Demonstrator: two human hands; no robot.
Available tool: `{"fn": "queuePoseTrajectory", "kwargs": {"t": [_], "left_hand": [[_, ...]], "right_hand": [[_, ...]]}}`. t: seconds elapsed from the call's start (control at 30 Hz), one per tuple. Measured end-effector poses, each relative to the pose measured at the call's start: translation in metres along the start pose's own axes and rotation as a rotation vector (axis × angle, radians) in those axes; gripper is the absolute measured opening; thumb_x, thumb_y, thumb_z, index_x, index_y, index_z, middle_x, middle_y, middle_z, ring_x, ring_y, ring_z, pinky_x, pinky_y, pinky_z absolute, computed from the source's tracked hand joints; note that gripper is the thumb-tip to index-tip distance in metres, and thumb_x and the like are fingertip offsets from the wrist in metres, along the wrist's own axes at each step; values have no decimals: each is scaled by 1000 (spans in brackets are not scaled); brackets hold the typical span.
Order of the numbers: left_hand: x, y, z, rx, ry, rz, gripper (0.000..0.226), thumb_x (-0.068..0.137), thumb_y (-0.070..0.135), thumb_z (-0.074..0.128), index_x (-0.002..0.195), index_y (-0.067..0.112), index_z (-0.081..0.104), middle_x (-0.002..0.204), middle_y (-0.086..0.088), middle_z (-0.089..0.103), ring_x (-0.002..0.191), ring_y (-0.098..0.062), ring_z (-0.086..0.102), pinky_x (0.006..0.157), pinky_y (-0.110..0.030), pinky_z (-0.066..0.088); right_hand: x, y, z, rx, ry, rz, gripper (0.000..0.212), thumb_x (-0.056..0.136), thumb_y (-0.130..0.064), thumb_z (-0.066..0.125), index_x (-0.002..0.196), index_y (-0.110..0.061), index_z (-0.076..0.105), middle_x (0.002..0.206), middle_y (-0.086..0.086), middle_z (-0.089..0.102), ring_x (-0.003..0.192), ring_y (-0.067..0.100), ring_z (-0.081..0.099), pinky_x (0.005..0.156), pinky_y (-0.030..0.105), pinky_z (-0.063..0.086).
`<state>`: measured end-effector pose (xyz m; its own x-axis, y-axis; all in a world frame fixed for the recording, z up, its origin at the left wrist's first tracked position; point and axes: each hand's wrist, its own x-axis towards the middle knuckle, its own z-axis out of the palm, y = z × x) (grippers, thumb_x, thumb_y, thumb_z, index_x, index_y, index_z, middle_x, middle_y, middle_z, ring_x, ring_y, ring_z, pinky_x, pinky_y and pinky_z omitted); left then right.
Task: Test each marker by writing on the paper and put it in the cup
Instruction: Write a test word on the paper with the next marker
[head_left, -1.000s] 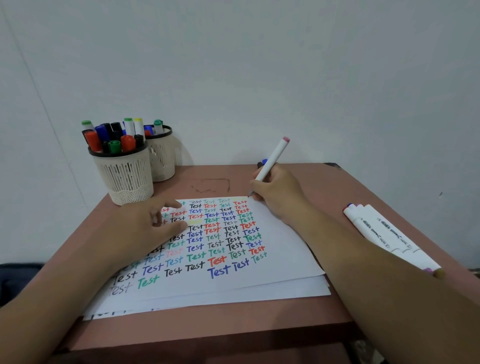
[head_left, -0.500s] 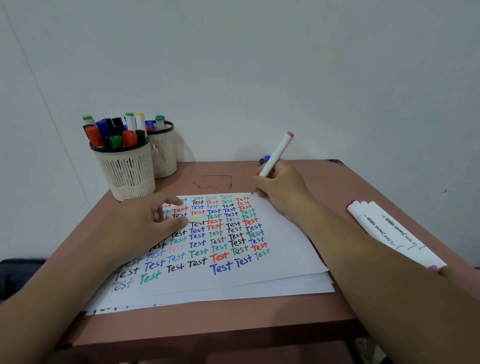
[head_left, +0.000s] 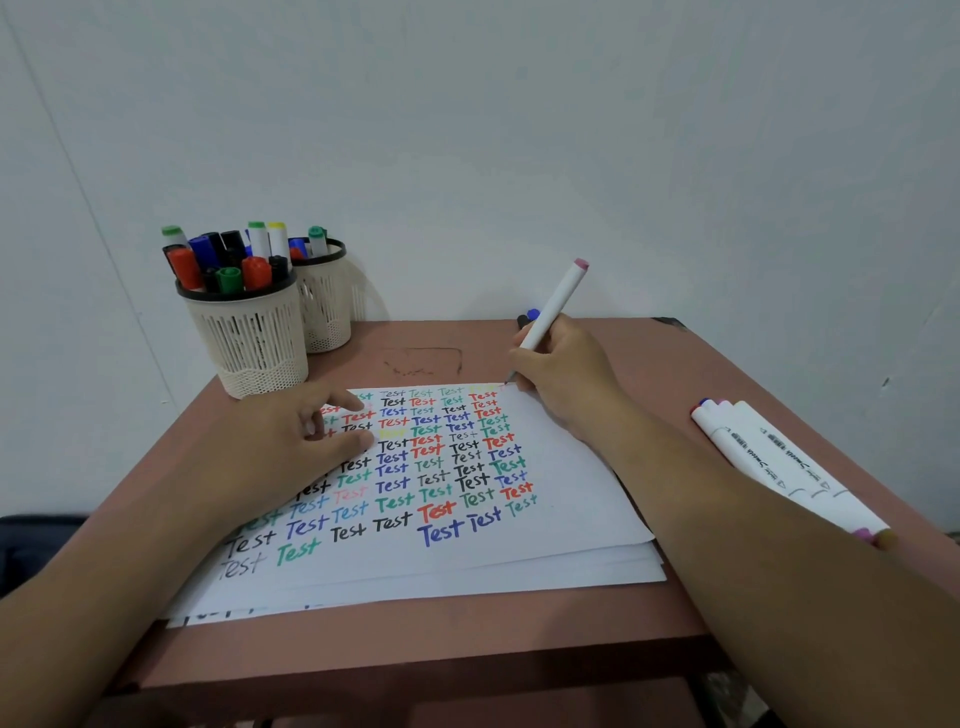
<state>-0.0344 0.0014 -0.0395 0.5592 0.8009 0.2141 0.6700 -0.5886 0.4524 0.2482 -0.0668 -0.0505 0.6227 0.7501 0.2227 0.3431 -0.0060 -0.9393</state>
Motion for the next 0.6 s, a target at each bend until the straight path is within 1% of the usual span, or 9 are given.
{"fn": "queuePoseTrajectory", "kwargs": {"t": [0.1,0.2,0.27,0.43,0.6], "left_hand": [[0,-1,0,-4,6,-8,30,84,62,65,110,46,62,78,12,58,68,0,54,56,-20,31],[0,-2,1,-12,19,1,31,83,62,66,109,46,63,77,12,58,68,0,55,57,-21,32],[0,-3,1,-18,18,-1,31,82,62,66,108,45,63,77,12,58,67,-1,55,56,-21,32],[1,-5,2,-26,18,-2,34,81,64,66,109,46,64,79,12,60,69,-1,56,57,-22,34],[1,-3,1,-37,10,-8,33,82,61,66,110,44,64,77,11,59,66,-2,55,55,-21,32]], "right_hand": [[-1,-1,0,10,-2,5,13,89,-3,66,101,-8,65,85,7,66,68,16,63,68,33,60],[-2,-1,0,-15,-16,-6,10,89,-4,66,96,-10,65,91,9,66,69,17,62,63,26,56],[-2,0,1,-28,-32,-7,10,89,-4,66,94,-13,65,93,10,66,71,18,63,63,24,54],[-2,0,0,-41,-12,-10,11,90,-4,67,94,-14,66,98,12,67,74,19,64,67,29,60],[-2,-1,-1,-32,-24,-1,11,91,-4,67,94,-14,66,100,12,67,77,19,65,67,26,59]]}}
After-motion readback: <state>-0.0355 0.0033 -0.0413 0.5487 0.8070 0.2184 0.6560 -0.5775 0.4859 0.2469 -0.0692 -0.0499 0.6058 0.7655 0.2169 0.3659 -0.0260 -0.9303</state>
